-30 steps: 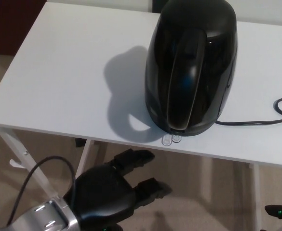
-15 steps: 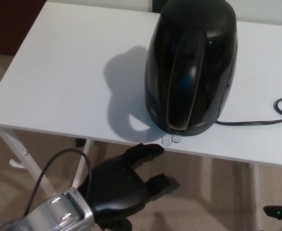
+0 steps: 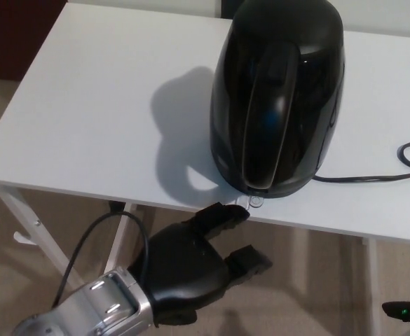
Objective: The robot walk towards a table in front and click the button on the base of the boilling pot using its left middle finger
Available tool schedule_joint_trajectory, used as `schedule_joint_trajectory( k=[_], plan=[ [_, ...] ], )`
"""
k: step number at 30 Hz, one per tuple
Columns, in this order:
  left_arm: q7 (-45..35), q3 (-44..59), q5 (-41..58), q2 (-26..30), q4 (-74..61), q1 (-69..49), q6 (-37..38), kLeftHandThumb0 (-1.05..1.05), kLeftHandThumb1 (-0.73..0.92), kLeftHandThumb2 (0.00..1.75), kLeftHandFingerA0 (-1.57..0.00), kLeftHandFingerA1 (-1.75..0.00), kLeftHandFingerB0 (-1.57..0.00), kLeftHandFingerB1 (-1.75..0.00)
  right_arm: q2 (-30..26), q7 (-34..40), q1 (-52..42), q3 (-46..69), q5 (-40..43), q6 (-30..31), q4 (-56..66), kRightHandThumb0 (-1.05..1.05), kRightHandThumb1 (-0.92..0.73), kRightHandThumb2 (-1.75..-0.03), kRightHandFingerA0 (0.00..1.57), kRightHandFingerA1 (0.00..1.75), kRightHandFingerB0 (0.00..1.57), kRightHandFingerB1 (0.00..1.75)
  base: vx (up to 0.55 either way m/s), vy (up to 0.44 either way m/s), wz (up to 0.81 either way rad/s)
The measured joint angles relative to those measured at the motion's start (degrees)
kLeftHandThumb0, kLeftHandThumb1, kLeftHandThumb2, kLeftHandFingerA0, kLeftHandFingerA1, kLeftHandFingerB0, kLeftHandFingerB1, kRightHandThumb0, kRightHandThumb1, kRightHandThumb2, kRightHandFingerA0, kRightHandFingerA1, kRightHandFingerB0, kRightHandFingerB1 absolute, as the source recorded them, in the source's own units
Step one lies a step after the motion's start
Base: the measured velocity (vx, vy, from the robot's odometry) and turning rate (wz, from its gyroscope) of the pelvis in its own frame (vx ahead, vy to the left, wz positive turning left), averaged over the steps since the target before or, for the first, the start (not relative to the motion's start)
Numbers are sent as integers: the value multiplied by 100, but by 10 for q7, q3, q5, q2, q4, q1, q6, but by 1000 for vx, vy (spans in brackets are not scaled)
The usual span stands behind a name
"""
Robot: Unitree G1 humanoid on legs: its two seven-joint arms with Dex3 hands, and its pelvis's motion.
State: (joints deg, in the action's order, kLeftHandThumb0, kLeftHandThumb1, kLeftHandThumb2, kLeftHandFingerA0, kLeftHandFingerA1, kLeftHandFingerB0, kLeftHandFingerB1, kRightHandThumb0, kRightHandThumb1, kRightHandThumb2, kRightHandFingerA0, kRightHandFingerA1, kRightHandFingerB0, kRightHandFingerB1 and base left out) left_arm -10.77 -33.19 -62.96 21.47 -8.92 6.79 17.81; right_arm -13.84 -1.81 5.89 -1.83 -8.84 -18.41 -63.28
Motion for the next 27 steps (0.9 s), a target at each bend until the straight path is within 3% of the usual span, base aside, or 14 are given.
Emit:
schedule_joint_trajectory(
  k=[26,27],
  plan=[
    [-3,-30,-17,-41,63,64,-32,-31,25,86,-7,-50,-6,-50,0,-1,4,-2,-1,4,6,-46,-49,-81,56,61,34,51,0,0,0],
    [-3,-32,-17,-42,67,67,-32,-68,44,73,-17,-39,-14,-36,0,-2,4,-2,-1,5,6,-46,-49,-81,56,61,34,51,0,0,0]
  ],
)
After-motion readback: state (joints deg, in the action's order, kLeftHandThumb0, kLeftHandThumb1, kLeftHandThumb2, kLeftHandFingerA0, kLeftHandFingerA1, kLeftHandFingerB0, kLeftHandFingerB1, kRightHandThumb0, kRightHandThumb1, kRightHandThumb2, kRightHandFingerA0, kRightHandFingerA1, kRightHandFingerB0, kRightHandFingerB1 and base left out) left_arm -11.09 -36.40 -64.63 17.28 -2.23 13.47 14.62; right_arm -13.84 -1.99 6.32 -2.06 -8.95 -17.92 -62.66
